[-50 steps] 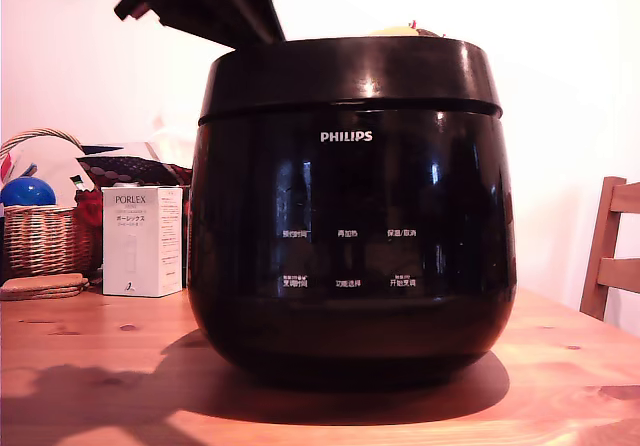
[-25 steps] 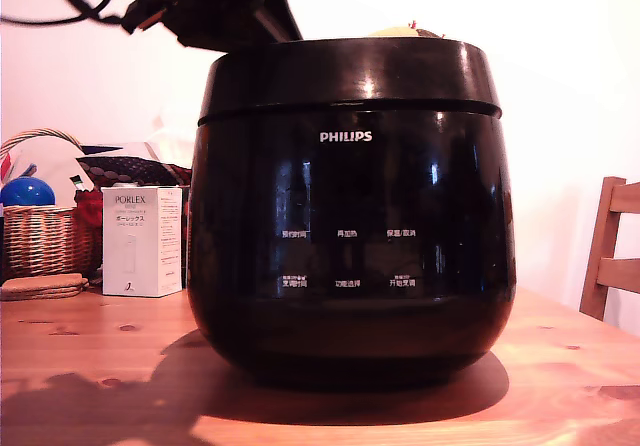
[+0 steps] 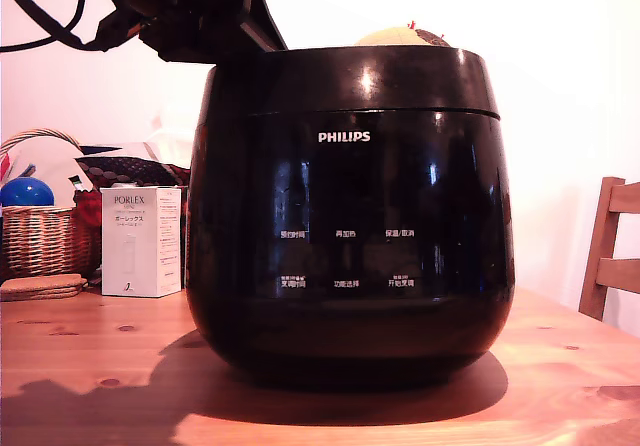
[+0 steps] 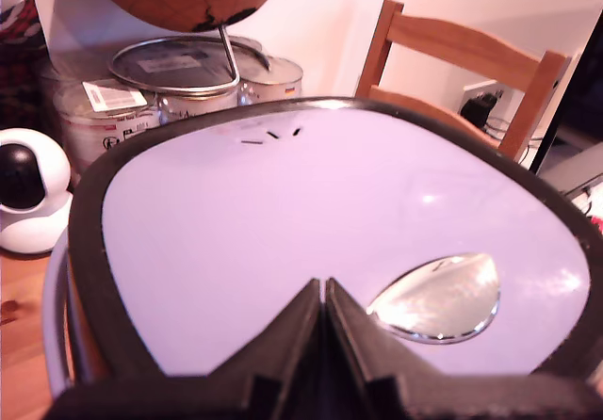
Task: Close the rice cooker by pressing the lid down with medium force
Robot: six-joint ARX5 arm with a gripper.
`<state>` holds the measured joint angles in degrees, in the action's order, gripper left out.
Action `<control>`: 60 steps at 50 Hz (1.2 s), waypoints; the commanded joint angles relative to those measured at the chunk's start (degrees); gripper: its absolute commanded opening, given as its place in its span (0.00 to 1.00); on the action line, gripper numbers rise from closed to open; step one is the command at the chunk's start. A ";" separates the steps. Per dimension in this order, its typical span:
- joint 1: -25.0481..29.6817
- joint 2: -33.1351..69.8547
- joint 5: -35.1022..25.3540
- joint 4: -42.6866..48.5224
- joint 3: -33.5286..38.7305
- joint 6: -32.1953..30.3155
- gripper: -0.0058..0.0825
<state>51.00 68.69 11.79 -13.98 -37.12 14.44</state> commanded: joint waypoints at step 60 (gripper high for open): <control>-25.66 1.11 -4.09 12.44 -16.59 -18.60 0.04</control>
<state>26.50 72.29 7.75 -1.10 -54.74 -3.62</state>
